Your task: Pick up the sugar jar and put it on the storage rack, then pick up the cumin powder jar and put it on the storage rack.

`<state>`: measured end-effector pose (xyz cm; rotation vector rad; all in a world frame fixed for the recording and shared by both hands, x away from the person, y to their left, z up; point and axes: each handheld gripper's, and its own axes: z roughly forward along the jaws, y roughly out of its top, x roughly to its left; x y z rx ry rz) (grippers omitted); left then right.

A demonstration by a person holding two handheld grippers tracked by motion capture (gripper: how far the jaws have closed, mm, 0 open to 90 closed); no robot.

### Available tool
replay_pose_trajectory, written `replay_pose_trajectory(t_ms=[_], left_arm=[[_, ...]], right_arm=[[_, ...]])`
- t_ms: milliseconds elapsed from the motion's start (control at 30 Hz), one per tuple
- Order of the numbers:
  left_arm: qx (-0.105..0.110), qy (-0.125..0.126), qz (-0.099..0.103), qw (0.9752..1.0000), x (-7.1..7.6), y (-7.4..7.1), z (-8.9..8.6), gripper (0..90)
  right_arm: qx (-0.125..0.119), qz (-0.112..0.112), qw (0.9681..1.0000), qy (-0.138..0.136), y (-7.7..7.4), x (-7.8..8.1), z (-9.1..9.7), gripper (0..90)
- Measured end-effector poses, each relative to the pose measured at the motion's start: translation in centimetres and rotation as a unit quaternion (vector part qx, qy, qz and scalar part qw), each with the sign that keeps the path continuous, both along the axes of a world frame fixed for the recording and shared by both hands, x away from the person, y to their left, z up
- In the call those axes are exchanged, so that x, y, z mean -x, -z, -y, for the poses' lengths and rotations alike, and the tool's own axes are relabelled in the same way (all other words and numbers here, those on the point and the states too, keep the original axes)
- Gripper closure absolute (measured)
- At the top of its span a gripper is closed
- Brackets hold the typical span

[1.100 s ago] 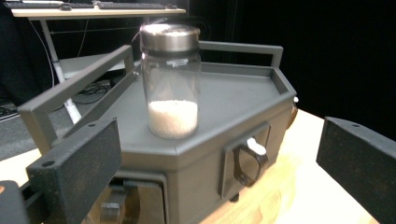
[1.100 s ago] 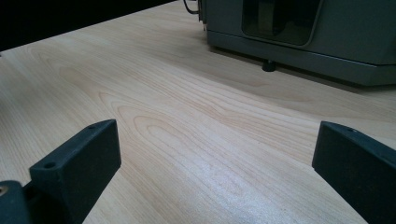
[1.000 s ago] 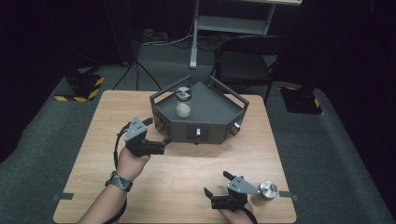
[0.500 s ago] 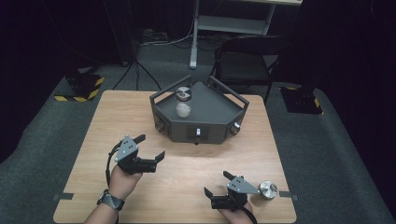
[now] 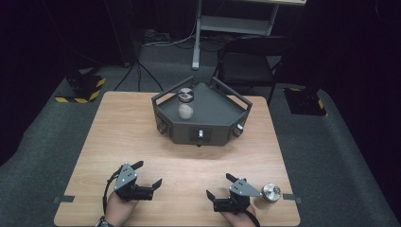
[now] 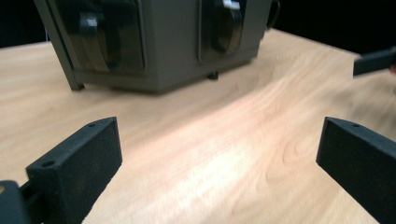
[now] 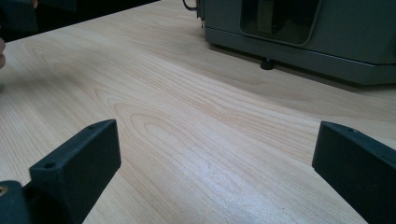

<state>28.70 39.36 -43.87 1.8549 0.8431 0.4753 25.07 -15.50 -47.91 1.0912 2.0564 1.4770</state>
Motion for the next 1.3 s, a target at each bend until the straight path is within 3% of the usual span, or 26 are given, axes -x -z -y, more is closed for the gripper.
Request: replay_pose_trajectory(t_ms=[300,700,833,1100,1300], left_arm=[[-0.023,0.003,0.002,0.9997,0.8,1.1,0.2,0.3],[-0.024,0.012,0.007,0.9996,1.0,1.6,0.1,0.4],[-0.013,0.010,0.002,0.9999,1.0,1.7,-0.1,0.4],[-0.013,0.019,0.002,0.9997,1.0,1.7,-0.2,0.3],[0.003,0.015,-0.003,0.9999,0.9,1.9,-0.7,0.3]], right_arm=[[0.005,0.002,0.9999,0.009,-0.1,0.2,-0.3,0.7],[0.005,0.004,0.9999,0.013,0.0,0.4,-0.4,0.6],[0.006,0.009,0.9998,0.015,0.1,0.5,-0.4,0.6],[0.011,0.010,0.9997,0.018,0.0,0.6,-0.7,0.6],[0.019,0.015,0.9996,0.017,-0.1,0.8,-0.9,0.7]])
